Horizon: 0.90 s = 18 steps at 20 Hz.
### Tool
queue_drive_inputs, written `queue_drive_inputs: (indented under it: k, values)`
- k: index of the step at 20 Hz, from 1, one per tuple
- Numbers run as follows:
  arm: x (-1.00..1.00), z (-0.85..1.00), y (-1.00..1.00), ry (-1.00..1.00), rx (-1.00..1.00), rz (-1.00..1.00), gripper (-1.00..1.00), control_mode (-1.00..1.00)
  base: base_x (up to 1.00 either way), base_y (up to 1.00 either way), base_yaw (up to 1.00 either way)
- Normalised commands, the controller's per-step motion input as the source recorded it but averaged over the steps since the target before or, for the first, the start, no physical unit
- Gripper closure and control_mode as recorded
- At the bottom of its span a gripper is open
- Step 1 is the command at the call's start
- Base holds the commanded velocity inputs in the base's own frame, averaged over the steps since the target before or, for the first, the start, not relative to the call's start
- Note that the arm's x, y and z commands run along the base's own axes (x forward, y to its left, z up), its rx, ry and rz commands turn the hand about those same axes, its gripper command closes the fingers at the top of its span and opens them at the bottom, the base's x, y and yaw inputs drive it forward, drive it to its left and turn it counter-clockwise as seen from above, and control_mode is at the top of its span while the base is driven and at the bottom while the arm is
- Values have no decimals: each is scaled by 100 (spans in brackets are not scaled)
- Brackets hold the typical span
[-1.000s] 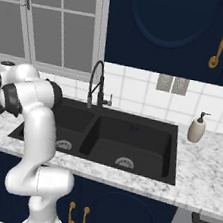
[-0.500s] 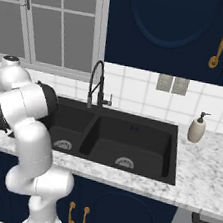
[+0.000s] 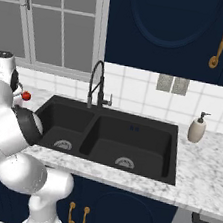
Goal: Pick the squash from the sink and place it in the bowl. Then pick the bowl and place it in the microwave. Then close the microwave door and press the start button.
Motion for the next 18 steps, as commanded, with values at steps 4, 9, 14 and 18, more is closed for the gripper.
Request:
queue_drive_inputs:
  k: [4, 9, 14, 18]
  values:
    - [-62, 52, -45, 6, 0, -33, 100, -100, 0, 0, 0]
    - [-61, 51, -47, 4, 0, -36, 100, -100, 0, 0, 0]
    - [-54, 49, -64, 4, 0, -38, 100, -100, 0, 0, 0]
    - [-60, 42, -74, 0, 0, -36, 100, -100, 0, 0, 0]
